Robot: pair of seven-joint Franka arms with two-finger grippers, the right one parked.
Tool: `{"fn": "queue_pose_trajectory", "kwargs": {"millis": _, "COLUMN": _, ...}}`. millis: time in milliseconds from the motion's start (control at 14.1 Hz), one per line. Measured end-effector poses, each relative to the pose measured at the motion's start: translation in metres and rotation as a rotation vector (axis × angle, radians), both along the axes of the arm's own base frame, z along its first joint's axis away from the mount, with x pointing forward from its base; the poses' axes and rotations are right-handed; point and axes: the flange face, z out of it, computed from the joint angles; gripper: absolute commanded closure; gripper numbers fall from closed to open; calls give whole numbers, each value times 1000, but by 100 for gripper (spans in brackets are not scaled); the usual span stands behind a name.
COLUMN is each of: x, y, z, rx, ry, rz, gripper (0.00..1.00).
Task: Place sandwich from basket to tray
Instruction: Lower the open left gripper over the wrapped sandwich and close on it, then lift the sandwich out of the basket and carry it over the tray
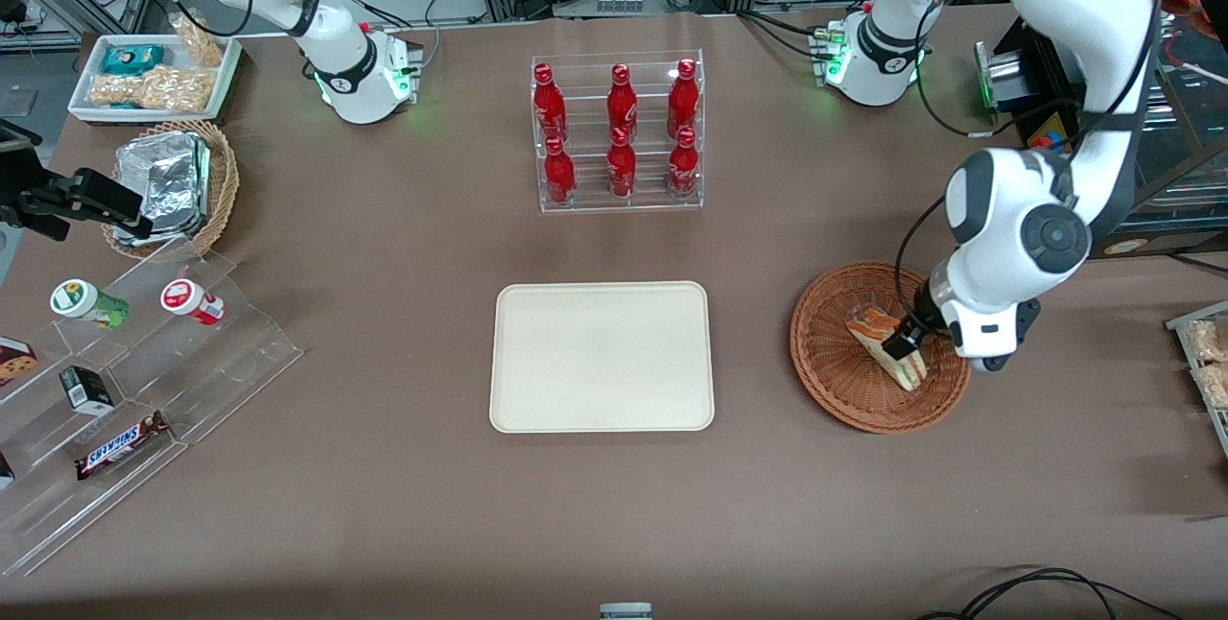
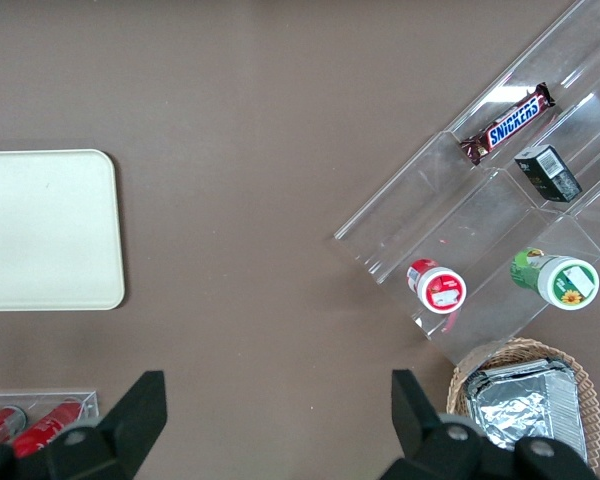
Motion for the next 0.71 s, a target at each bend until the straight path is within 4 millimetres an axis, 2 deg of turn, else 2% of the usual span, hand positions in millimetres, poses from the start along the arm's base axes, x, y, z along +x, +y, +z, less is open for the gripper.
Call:
{"fn": "queue_pose_trajectory", "kwargs": {"millis": 141, "x": 1, "y": 0, "z": -23, "rx": 1, "ry": 20, "rz": 25, "gripper": 64}}
{"fn": "queue_pose_trajectory", "kwargs": {"millis": 212, "x": 1, "y": 0, "z": -31, "rx": 1, "ry": 32, "rz": 28, "gripper": 87}}
{"fn": "queue_pose_trajectory", "kwargs": {"millis": 283, "x": 0, "y": 0, "z": -36, "rx": 2, "ry": 41, "rz": 28, "gripper": 92}}
{"fn": "queue_pose_trajectory", "kwargs": {"millis": 424, "x": -1, "y": 0, "z": -37, "rx": 4, "ry": 66, "rz": 18, "gripper": 93}}
{"fn": "queue_pose_trajectory", "kwargs": {"millis": 495, "x": 1, "y": 0, "z": -31, "rx": 6, "ry": 103, "rz": -5, "gripper": 93}}
{"fn": "queue_pose_trajectory", "kwargs": {"millis": 566, "x": 5, "y": -1, "z": -17, "rx": 9, "ry": 158, "rz": -28, "gripper": 93}}
{"fn": "queue_pose_trajectory", "kwargs": {"millis": 707, "x": 21, "y": -3, "z": 29, "rx": 12, "ry": 224, "rz": -50, "gripper": 93}}
